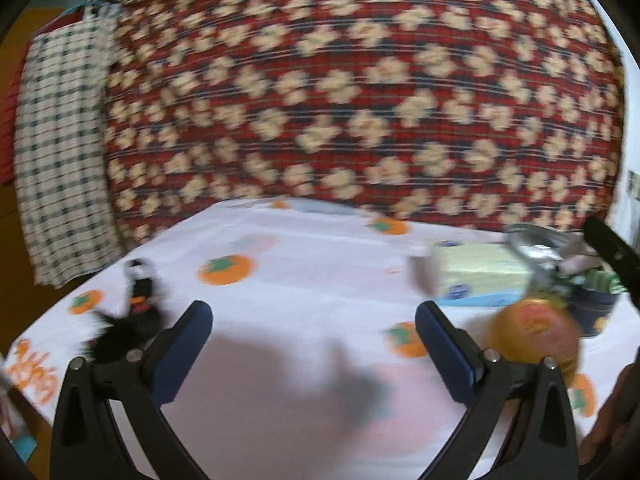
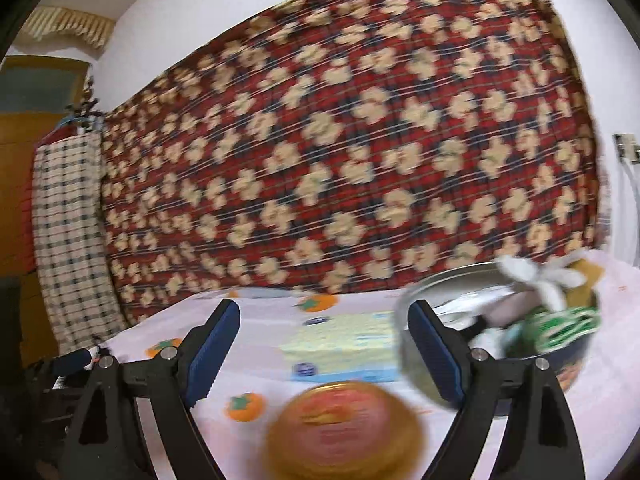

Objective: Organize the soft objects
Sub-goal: 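Move the left gripper down to the black beaded braid on the table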

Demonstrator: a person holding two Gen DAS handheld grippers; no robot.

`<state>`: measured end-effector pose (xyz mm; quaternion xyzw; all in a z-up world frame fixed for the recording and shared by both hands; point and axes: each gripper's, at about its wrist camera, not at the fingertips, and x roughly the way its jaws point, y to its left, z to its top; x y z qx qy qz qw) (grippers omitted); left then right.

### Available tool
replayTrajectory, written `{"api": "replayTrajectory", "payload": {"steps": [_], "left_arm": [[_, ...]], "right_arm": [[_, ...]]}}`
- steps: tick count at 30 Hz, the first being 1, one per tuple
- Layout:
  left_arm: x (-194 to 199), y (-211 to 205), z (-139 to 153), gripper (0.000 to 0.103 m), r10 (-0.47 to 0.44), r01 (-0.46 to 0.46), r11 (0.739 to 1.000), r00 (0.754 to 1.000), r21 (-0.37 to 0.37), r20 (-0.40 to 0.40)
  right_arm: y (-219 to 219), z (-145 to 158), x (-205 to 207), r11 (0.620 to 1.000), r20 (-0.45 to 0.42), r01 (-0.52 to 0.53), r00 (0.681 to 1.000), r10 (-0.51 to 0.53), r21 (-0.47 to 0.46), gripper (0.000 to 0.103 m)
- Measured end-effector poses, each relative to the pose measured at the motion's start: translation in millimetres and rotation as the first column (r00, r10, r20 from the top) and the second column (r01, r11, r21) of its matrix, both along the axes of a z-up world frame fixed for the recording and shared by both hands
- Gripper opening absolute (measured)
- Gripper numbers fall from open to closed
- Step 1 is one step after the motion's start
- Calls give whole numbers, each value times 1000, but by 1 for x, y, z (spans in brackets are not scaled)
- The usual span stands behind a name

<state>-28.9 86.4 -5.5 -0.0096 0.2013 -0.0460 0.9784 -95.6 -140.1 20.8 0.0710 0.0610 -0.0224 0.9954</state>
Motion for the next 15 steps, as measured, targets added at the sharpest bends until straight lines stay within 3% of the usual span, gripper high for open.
{"api": "replayTrajectory", "payload": {"steps": [7,11,15], "left_arm": [[5,105,-11,103,166,-170,984,982,-47,-89],[5,148,-12,102,220,-228,971,970,-67,-108],[20,179,-17,98,216,-239,965,959,-112,-184]], "right_arm": [[72,-5,28,986,-67,-169,984,168,-12,88],[118,-12,50,958,-149,-285,948,281,-6,88],[158,-19,70,923,-225,-385,897,380,26,87]]}}
